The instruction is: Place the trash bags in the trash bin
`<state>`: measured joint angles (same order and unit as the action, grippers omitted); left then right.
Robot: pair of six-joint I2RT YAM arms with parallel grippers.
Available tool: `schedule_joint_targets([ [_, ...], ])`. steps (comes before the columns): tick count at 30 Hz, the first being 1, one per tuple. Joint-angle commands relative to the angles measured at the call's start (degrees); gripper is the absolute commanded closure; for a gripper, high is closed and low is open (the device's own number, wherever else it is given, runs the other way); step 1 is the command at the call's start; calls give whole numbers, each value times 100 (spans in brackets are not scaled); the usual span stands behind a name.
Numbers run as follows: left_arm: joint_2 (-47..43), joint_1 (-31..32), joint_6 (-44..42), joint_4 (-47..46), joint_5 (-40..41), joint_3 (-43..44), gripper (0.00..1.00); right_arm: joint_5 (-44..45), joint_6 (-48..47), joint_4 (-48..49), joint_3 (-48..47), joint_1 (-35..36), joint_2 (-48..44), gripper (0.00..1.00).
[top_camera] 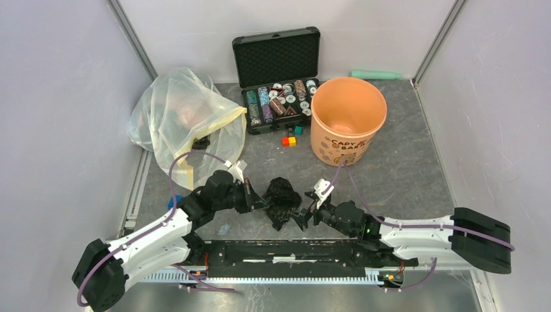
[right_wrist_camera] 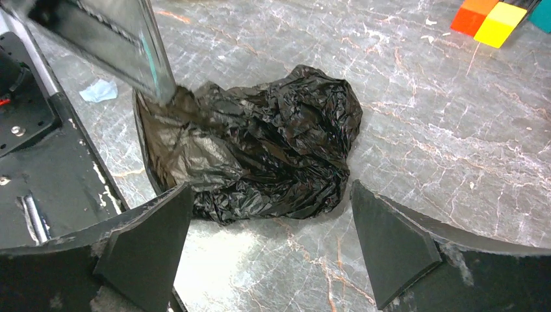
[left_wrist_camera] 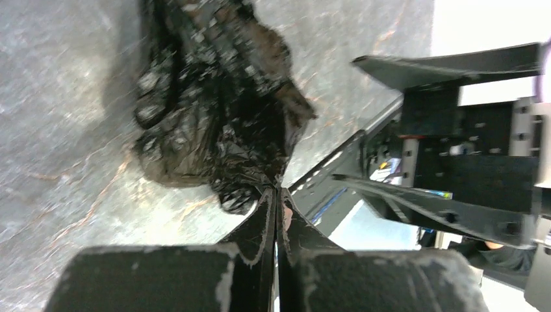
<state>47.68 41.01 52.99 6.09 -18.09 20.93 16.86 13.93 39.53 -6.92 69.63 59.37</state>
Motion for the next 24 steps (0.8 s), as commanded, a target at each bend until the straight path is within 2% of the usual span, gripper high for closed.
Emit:
schedule_joint_targets([
  [1, -84, 21, -446, -161, -107, -245, 98, -136, 23, -113, -84, -10, -318, 2],
  [4, -71, 21, -483, -244, -205, -372, 98, -61, 2, -331, -310, -12, -377, 3],
  [10, -126, 21, -492, -267, -280, -482, 98, 218, -355, -1204, -1187, -10, 199, 24],
  [16, -155, 26, -499, -234, -290, -471, 98, 194, -743, -1590, -1821, -17, 925, 27],
  [20, -155, 28, -550, -79, -267, -374, 98, 342, -822, -1858, -2266, -10, 1403, 33],
  [24, -211, 29, -622, 212, -132, -250, 98, 577, -739, -2003, -2429, -20, 1688, 47],
])
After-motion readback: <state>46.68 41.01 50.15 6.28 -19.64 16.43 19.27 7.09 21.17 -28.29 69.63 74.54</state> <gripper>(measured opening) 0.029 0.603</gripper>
